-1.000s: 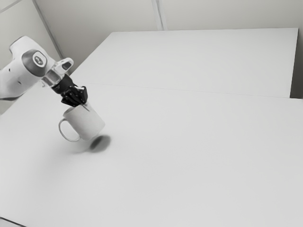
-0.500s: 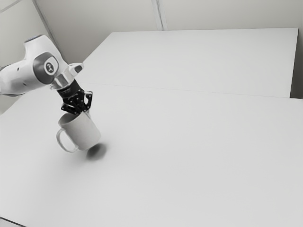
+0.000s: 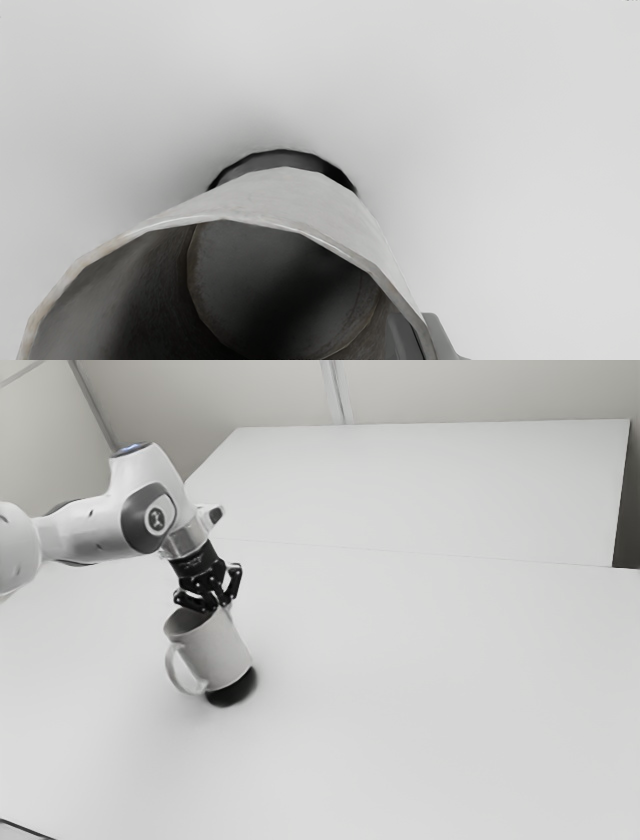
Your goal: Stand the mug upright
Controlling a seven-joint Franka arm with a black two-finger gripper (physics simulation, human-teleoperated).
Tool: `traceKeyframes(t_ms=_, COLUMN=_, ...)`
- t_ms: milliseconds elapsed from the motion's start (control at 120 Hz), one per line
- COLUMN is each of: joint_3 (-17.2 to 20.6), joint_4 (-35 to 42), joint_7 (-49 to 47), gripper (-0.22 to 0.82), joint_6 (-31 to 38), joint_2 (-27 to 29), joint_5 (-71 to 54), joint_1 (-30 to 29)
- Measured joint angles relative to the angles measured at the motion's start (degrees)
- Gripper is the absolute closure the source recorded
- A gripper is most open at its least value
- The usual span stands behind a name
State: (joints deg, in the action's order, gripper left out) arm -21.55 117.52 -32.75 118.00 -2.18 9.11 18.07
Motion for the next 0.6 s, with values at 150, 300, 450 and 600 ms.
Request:
traceKeyframes(t_ms=150, joint_3=-0.06, joint_4=-0.05, joint_7=-2.83, gripper=0.78, joint_6=-0.01, joint_2=-1.01, joint_5=-0.61, joint_1=-0.90)
traceKeyframes(t_ms=300, joint_3=-0.22, joint_4=-0.07, joint_7=-5.14, gripper=0.78, joint_6=-0.02, joint_2=-1.72, joint_5=-1.05, joint_1=-0.41)
traceKeyframes(t_ms=450, joint_3=-0.26, joint_4=-0.98, joint_7=-7.13, gripper=0.78, joint_6=-0.03, joint_2=-3.22, joint_5=-3.20, joint_1=0.92)
traceKeyframes(t_ms=600, joint_3=-0.25, joint_4=-2.49, joint_7=-8.73, gripper=0.78, joint_6=0.06, joint_2=-5.19, joint_5=-5.29, joint_1=1.90)
